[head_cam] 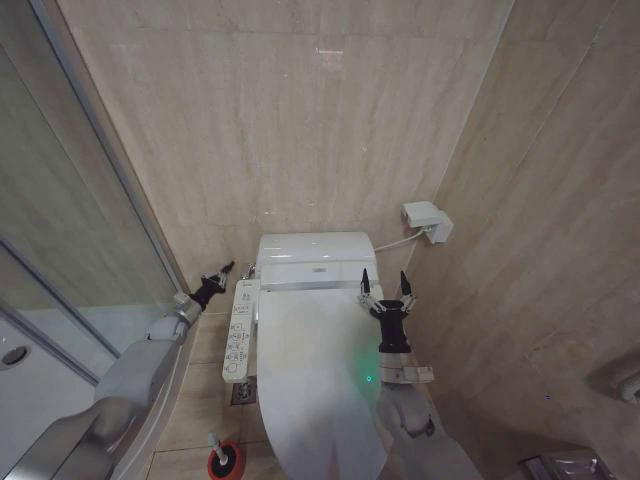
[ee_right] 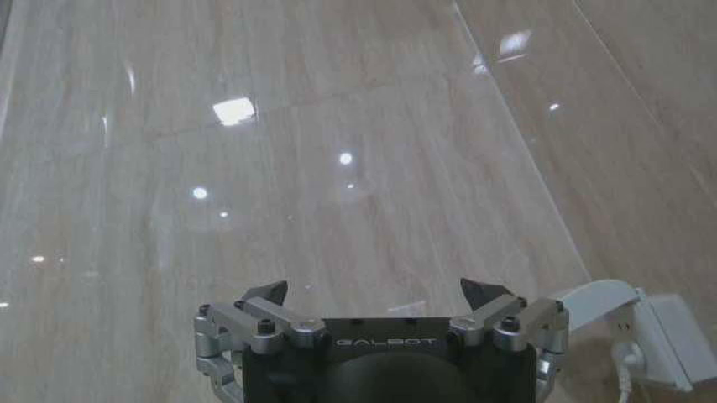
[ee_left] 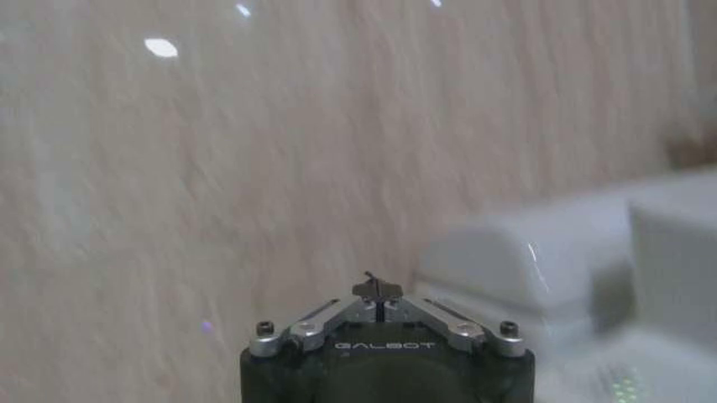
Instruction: Open the toilet lid, clean the toilet bowl with a toilet brush, close the toilet lid, and flush.
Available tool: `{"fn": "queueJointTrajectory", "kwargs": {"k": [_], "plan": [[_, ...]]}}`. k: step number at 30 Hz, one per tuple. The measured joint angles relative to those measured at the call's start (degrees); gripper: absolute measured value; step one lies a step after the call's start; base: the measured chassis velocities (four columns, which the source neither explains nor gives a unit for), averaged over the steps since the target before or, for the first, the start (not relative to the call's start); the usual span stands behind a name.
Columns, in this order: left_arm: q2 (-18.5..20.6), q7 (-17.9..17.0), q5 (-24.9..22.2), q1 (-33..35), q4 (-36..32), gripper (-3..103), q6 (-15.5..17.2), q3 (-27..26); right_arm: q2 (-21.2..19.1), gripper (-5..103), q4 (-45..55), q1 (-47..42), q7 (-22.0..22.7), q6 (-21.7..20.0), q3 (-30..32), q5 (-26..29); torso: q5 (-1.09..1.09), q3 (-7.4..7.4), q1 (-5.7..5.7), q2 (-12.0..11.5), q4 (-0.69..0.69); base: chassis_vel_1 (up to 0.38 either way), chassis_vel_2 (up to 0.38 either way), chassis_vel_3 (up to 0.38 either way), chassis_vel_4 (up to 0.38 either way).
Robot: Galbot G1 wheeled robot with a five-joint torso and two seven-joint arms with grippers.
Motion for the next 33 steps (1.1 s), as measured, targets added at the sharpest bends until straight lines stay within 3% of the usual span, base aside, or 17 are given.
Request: {"fn": "queueJointTrajectory", "kwargs": {"k": [2, 3, 5, 6, 9, 10, 11, 12, 13, 14, 17, 18, 22, 23, 25, 26, 33], "plan": [[1.2, -5.1, -0.1, 2.7, -5.7, 0, 0.1, -0.9, -0.1, 100, 0.0, 0.1, 0.1, 0.0, 0.2, 0.1, -0.04, 0.00, 0.00, 0.0, -0.09, 0.000, 0.000, 0.000, 0.000], [1.2, -5.1, -0.1, 2.7, -5.7, 0, 0.1, -0.9, -0.1, 100, 0.0, 0.1, 0.1, 0.0, 0.2, 0.1, -0.04, 0.00, 0.00, 0.0, -0.09, 0.000, 0.000, 0.000, 0.000], [4.8, -17.6, -0.2, 8.6, -16.7, 0, 3.5, -2.1, -0.3, 100, -0.2, 0.3, 0.1, 0.0, 0.4, 0.3, -0.02, 0.00, 0.00, 0.0, -0.04, 0.000, 0.000, 0.000, 0.000], [4.8, -17.6, -0.2, 8.6, -16.7, 0, 3.5, -2.1, -0.3, 100, -0.2, 0.3, 0.1, 0.0, 0.4, 0.3, -0.02, 0.00, 0.00, 0.0, -0.04, 0.000, 0.000, 0.000, 0.000], [8.6, -32.0, -2.4, 16.6, -32.4, 0, 10.8, -4.2, -0.3, 100, -0.4, 0.4, 0.2, 0.0, 0.4, 0.4, -0.02, -0.01, -0.01, 0.0, 0.00, 0.000, 0.000, 0.000, 0.000], [8.6, -32.0, -2.4, 16.6, -32.4, 0, 10.8, -4.2, -0.3, 100, -0.4, 0.4, 0.2, 0.0, 0.4, 0.4, -0.02, -0.01, -0.01, 0.0, 0.00, 0.000, 0.000, 0.000, 0.000], [10.0, -37.2, -3.6, 19.7, -38.4, 0, 13.8, -5.0, -0.3, 100, -0.4, 0.4, 0.2, 0.0, 0.5, 0.4, -0.03, 0.00, -0.01, 0.0, -0.01, 0.000, 0.000, 0.000, 0.000], [11.0, -40.3, -4.4, 21.8, -42.5, 16, 15.6, -5.6, -0.3, 100, -0.4, 0.4, 0.2, 0.0, 0.5, 0.4, -0.05, 0.00, 0.00, 0.0, -0.03, 0.000, 0.000, 0.000, 0.000], [12.6, -44.2, -5.8, 25.3, -49.0, 16, 18.5, -7.1, -0.3, 100, -0.4, 0.5, 0.2, 0.0, 0.7, 0.4, -0.01, -0.01, -0.01, 0.0, -0.07, 0.000, 0.000, 0.000, 0.000], [12.6, -44.2, -5.8, 25.3, -49.0, 16, 18.5, -7.1, -0.3, 100, -0.4, 0.5, 0.2, 0.0, 0.7, 0.4, -0.01, -0.01, -0.01, 0.0, -0.07, 0.000, 0.000, 0.000, 0.000], [16.7, -47.0, -6.5, 35.1, -61.9, 16, 22.3, -13.0, -0.2, 100, -0.5, 0.5, 0.3, -0.1, 0.9, 0.1, -0.02, -0.01, -0.01, 0.0, -0.07, 0.000, 0.000, 0.000, 0.000], [17.9, -47.0, -5.9, 40.2, -66.2, 43, 22.6, -16.1, -0.1, 100, -0.5, 0.5, 0.3, -0.2, 1.0, 0.1, 0.01, -0.01, -0.01, 0.0, -0.03, 0.000, 0.000, 0.000, 0.000], [18.8, -46.5, -4.7, 50.9, -73.7, 43, 22.7, -23.4, 0.0, 100, -0.5, 0.4, 0.2, -0.2, 1.4, 0.0, -0.04, -0.01, -0.02, 0.0, -0.01, 0.000, 0.000, 0.000, 0.000], [18.2, -46.4, -4.0, 56.1, -77.3, 43, 22.7, -27.6, 0.1, 100, -0.5, 0.4, 0.1, -0.2, 1.6, 0.0, 0.01, -0.01, -0.02, 0.0, -0.02, 0.000, 0.000, 0.000, 0.000], [17.6, -46.4, -3.7, 58.3, -78.9, 43, 22.7, -29.5, 0.2, 100, -0.4, 0.3, 0.1, -0.2, 1.8, 0.0, 0.00, -0.01, -0.02, 0.0, -0.03, 0.000, 0.000, 0.000, 0.000], [16.3, -46.4, -3.1, 61.4, -81.2, 70, 22.7, -31.9, 0.3, 100, -0.1, 0.3, 0.0, -0.2, 2.0, 0.0, -0.02, -0.01, -0.02, 0.0, -0.05, 0.000, 0.000, 0.000, 0.000], [10.0, -45.2, 1.8, 71.2, -88.5, 70, 21.5, -35.8, 0.3, 100, 1.4, -0.9, -0.8, -0.1, 2.9, 0.0, -0.02, -0.01, -0.02, 0.0, -0.04, 0.000, 0.000, 0.000, 0.000]]}}
